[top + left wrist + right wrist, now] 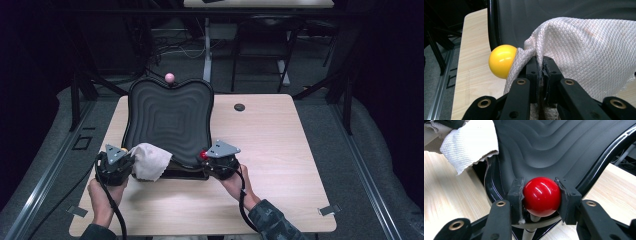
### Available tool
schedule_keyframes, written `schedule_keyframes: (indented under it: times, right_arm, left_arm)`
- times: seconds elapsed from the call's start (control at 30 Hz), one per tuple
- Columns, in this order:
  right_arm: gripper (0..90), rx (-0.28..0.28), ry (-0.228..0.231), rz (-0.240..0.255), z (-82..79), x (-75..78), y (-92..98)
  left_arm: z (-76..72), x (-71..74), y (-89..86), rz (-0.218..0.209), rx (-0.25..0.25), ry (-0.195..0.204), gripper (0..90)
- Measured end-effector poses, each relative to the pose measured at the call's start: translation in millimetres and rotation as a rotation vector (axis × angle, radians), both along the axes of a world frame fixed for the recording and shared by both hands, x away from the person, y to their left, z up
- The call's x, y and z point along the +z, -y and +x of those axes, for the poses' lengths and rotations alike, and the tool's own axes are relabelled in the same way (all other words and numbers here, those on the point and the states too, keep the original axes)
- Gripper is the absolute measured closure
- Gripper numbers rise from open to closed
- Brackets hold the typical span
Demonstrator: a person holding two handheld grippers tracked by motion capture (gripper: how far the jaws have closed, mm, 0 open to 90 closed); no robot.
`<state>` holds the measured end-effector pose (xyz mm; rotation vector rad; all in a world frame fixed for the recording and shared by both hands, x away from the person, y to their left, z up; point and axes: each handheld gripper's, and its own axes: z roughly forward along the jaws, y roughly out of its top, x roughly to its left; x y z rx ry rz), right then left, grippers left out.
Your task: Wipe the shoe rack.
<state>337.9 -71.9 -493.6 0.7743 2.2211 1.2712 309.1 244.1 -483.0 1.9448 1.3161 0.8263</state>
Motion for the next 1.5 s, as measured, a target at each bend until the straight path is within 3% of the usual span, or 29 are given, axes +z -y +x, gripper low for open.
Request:
schedule_keyframes:
  times: [0.17, 0.47, 0.63, 0.87, 0.97, 1.03, 1.17, 1.3, 1.5]
  right_arm:
    - [60.3, -0.002, 0.0, 0.005, 0.1, -0.1, -0.4]
    - [60.3, -0.002, -0.003, 0.003, 0.4, 0.1, -0.5]
    - [60.3, -0.013, -0.001, -0.006, 0.1, 0.3, -0.4]
    - [60.3, -0.009, -0.004, 0.006, 1.1, -0.1, -0.5]
    - [60.3, -0.03, -0.001, -0.015, 0.8, 0.7, -0.8]
    - [60.3, -0.005, -0.003, 0.008, 2.0, -0.2, -1.3]
    - [60.3, -0.012, -0.002, 0.002, 1.7, 0.1, -1.4]
    - [60.3, -0.01, -0.001, 0.003, 1.9, 0.0, -1.3]
    - [60.3, -0.01, -0.002, 0.004, 1.8, 0.0, -1.3]
  left_arm:
    - [-4.2, 0.3, -1.7, 0.005, 0.004, 0.004, 84.1]
    - [-14.2, -7.6, -11.1, 0.003, 0.015, -0.038, 84.0]
    - [-16.3, -9.3, -8.6, 0.011, 0.015, -0.043, 83.9]
    - [-21.3, -11.3, -5.2, -0.012, -0.005, -0.063, 83.8]
    - [-23.8, -12.7, 1.5, -0.015, -0.036, -0.075, 83.8]
    - [-23.5, -17.2, 9.5, -0.023, -0.076, -0.109, 83.8]
    - [-21.1, -30.4, 36.5, -0.005, -0.164, -0.16, 83.8]
    - [-20.4, -32.0, 62.5, -0.001, -0.232, -0.14, 83.8]
    - [-21.8, -38.4, 89.2, -0.044, -0.299, -0.121, 83.8]
